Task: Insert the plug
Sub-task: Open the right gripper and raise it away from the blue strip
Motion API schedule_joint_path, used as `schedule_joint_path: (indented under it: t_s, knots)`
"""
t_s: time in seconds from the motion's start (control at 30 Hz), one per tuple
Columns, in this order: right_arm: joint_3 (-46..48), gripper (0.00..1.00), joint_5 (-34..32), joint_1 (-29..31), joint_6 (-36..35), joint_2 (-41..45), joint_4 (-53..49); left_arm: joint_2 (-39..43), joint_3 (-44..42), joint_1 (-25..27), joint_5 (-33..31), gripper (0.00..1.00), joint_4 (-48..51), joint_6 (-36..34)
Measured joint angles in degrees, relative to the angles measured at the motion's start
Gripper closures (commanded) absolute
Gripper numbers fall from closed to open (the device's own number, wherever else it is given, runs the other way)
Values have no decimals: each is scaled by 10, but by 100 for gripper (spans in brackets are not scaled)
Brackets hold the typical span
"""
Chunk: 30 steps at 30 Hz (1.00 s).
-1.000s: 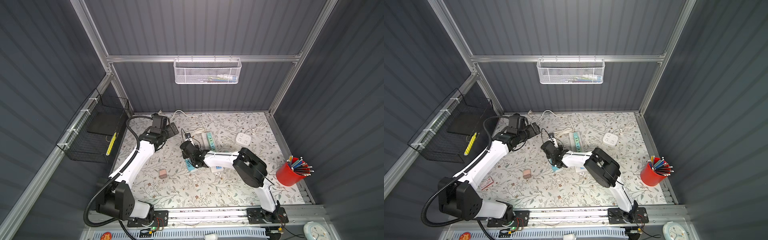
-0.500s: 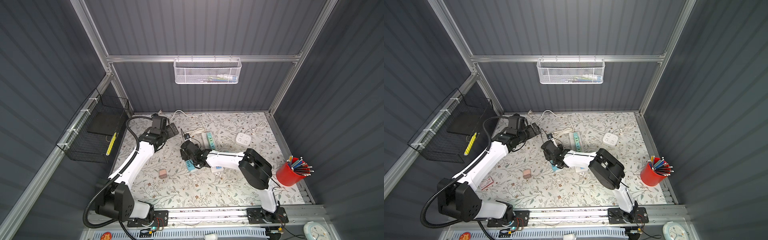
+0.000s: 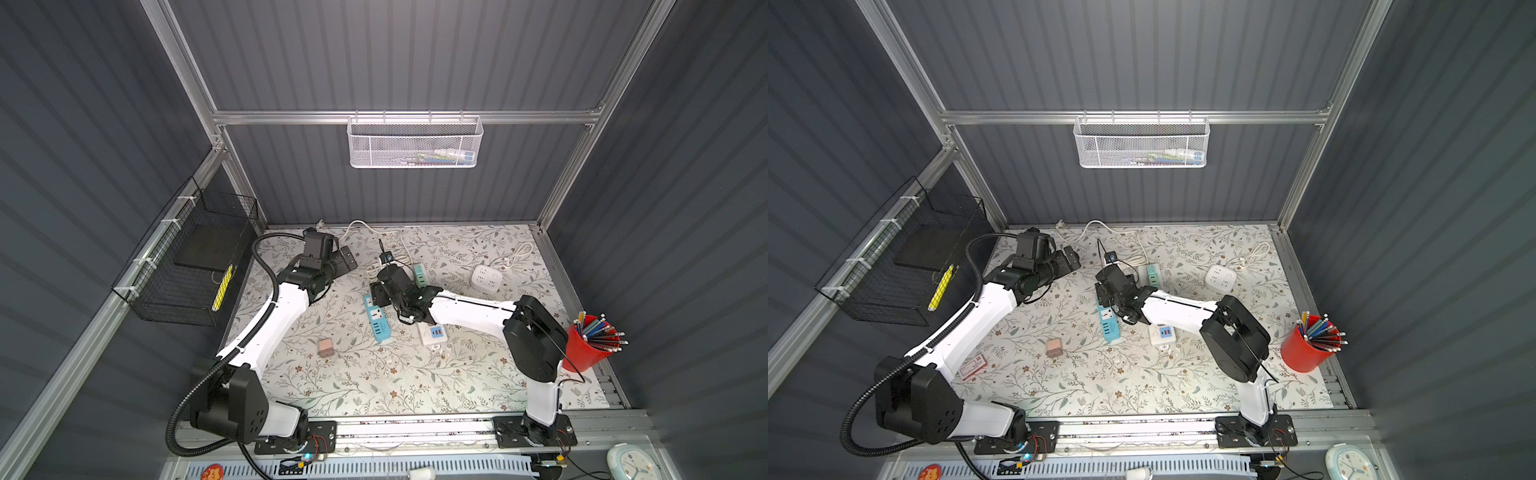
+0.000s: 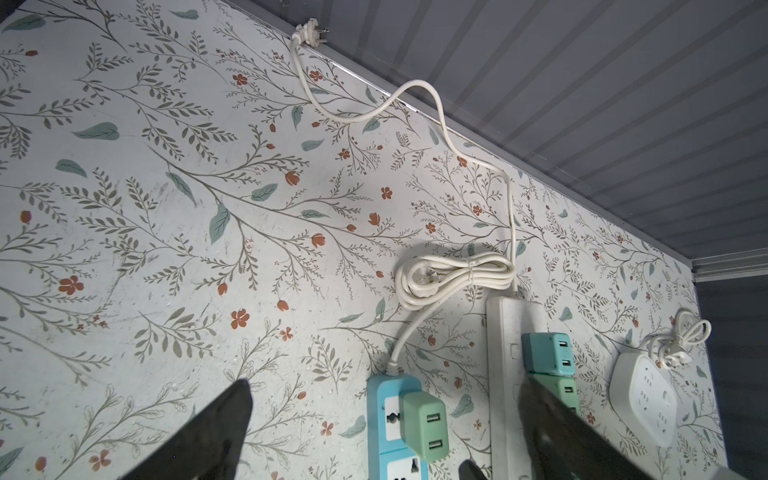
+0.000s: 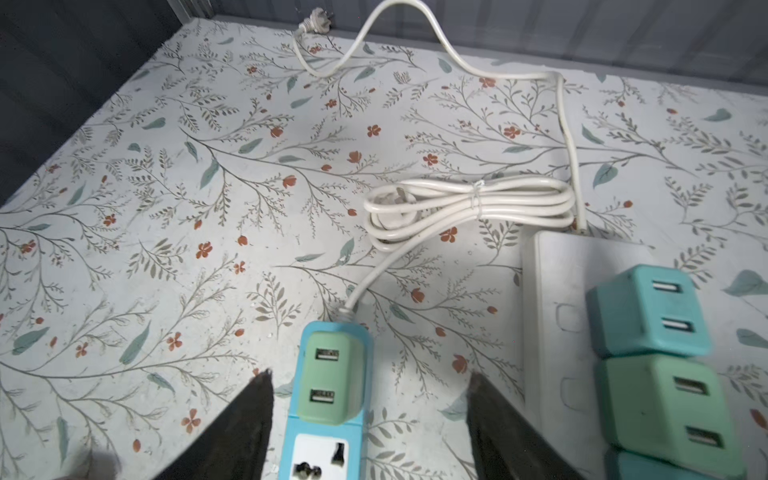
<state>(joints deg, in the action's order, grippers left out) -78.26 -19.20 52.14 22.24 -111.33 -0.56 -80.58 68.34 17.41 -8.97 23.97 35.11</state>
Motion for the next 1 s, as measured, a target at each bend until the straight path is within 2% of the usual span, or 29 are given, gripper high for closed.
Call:
schedule_joint_path:
  t_s: [0.4,0.6,0.77,1.0]
  knots:
    - [56,28,29,-15,26,-16,-12,0,-1,0,0,0,0,0]
    - [59,28,31,-16,24,6,-21,0,-3,0,2,0,-1,0]
    - [38,27,41,-16,14,40,-20,0,-3,0,2,0,-1,0]
    - [-7,27,56,-24,11,19,-11,0,-4,0,1,0,-2,0]
